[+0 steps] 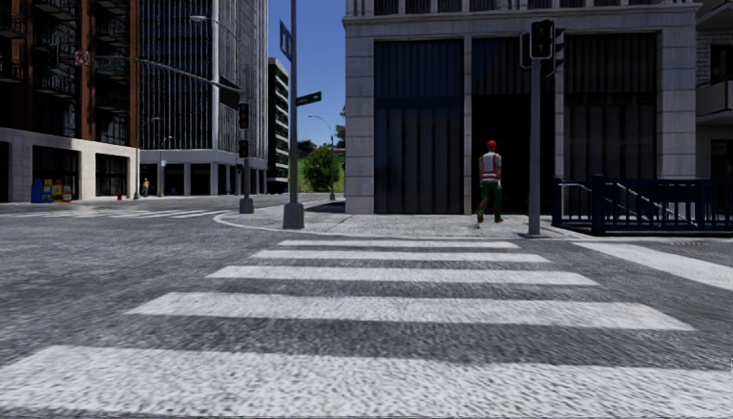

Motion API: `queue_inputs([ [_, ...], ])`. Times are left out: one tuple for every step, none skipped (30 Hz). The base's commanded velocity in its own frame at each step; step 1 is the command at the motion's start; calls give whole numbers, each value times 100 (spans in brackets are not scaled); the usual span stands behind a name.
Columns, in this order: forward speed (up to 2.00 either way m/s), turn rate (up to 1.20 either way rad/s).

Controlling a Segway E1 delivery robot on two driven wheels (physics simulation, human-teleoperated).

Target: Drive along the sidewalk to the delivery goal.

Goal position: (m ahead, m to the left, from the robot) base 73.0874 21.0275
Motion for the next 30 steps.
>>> queue_inputs([
  [200, 0],
  [200, 0],
  [200, 0],
  [200, 0],
  [200, 0],
  [200, 0],
  [200, 0],
  [200, 0],
  [200, 0],
  [200, 0],
  [200, 0],
  [200, 0],
  [200, 0],
  [200, 0],
  [200, 0],
  [200, 0],
  [200, 0],
  [200, 0],
  [200, 0],
  [200, 0],
  [200, 0],
  [200, 0],
  [200, 0],
  [200, 0],
  [200, 0],
  [200, 0],
  [200, 0],
  [200, 0],
  [200, 0],
  [200, 0],
])
